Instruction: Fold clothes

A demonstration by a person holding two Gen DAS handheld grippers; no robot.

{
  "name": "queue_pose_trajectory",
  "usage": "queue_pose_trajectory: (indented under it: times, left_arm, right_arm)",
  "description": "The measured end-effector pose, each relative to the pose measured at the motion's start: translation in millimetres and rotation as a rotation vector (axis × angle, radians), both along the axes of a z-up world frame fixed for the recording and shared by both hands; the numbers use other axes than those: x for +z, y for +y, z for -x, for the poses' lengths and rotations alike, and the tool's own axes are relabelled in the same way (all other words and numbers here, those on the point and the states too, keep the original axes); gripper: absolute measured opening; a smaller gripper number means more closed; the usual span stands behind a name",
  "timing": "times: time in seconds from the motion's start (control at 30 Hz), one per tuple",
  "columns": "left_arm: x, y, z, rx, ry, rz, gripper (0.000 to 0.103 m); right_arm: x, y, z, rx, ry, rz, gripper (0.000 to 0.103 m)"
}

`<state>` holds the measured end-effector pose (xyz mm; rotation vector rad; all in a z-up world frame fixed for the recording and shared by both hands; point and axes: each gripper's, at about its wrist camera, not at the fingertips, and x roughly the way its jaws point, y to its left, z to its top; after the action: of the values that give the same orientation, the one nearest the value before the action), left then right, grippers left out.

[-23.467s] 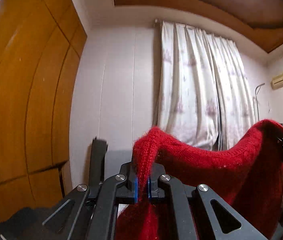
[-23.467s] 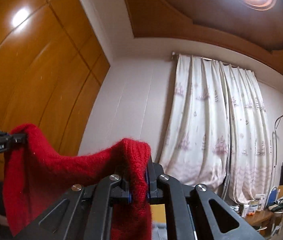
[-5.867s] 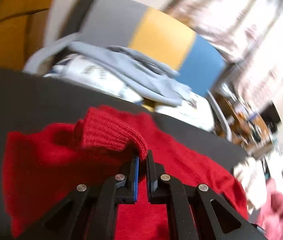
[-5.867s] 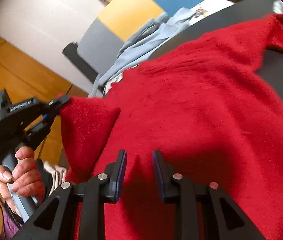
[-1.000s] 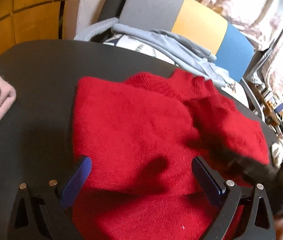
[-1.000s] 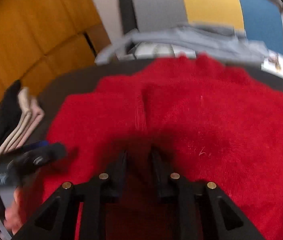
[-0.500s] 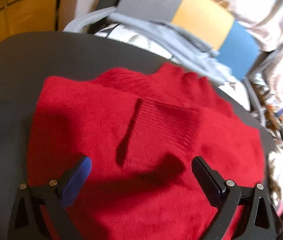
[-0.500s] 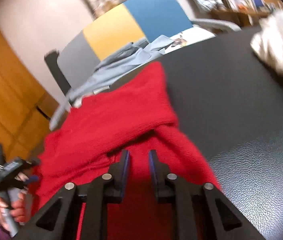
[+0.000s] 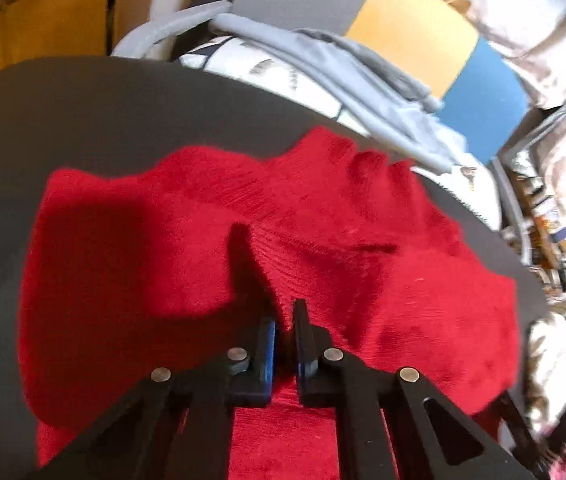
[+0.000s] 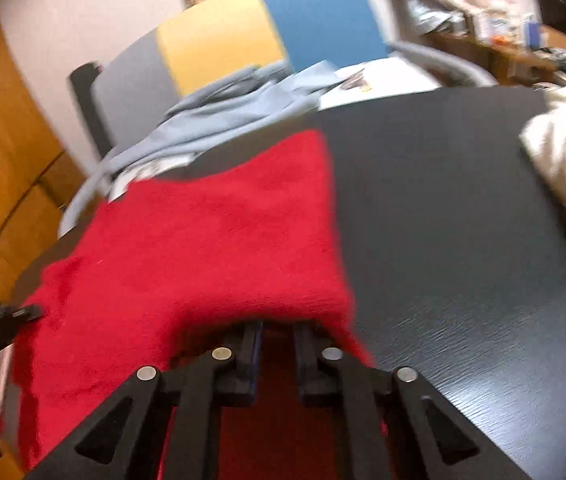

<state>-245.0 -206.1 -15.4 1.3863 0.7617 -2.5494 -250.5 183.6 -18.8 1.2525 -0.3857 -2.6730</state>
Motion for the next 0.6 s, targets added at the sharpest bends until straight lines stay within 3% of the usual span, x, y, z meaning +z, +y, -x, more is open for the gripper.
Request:
queue_pose_trajectory:
  times: [0.1,0.17,0.23,0.4,0.6]
  left_arm:
    - [18.5,-9.3,-12.5,0.0,0.085,0.019,0.007]
    - [20.8,-11.4,-18.1,-0.007,0.102,0.066,0.007]
    - [18.9,-12.3,-23.4,-0.015,0.109,0.128,0.007]
    - [2.0,-17.2,-37.5,0.002,0.097,0.15,0.007]
    - [-18.7,-23.1,-54.3,0.024,0.08,0.172,0.007]
  right_arm:
    - [5.4,14.5,-3.5,-0.061,0.034,0.046,0.01]
    - [-2.0,9.2,-6.3,-0.049,0.008,0.014,0.011]
    - [-7.6,3.6,-6.9,-0.026,-0.008,0.009,0.013]
    - [-9.0,1.9,-6.2,-0.013,-0.008,-0.005,0.015]
    - [-13.3,20.4,-4.2,-0.013,-0.017,0.12,0.015]
